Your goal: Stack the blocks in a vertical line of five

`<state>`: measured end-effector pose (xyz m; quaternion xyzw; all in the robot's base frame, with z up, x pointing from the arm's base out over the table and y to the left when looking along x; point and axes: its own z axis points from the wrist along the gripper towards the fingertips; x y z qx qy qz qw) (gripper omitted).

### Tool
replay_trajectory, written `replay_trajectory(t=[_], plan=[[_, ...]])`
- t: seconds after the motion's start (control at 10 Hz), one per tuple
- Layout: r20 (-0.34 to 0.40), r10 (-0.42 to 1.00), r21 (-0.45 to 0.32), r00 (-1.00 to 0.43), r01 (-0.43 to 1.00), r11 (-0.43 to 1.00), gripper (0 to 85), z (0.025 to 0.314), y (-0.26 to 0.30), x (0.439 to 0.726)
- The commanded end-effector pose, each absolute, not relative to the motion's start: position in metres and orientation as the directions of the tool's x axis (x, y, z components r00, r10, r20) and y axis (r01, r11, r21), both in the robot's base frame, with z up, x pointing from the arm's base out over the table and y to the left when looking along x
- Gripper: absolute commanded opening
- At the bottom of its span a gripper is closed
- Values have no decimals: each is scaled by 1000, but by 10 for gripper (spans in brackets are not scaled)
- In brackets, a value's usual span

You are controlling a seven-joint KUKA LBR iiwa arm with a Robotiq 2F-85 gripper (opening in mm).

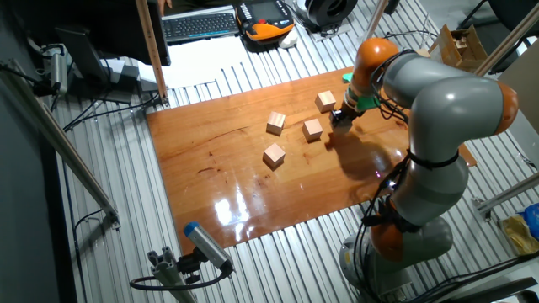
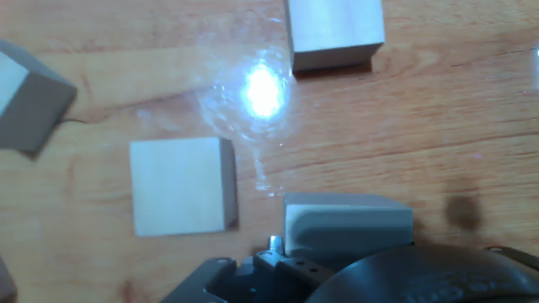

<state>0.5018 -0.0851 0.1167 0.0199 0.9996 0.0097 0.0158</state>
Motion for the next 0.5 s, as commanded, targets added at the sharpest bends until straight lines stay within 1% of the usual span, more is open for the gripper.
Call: replay_trajectory(t=[0.0, 0.2, 0.4], plan=[[-38, 44, 22, -998, 43, 999, 340, 120, -82, 502], [-38, 64, 17, -997, 63, 998, 340, 136, -66, 504], [-46, 81, 15, -996, 80, 997, 340, 141, -52, 506]])
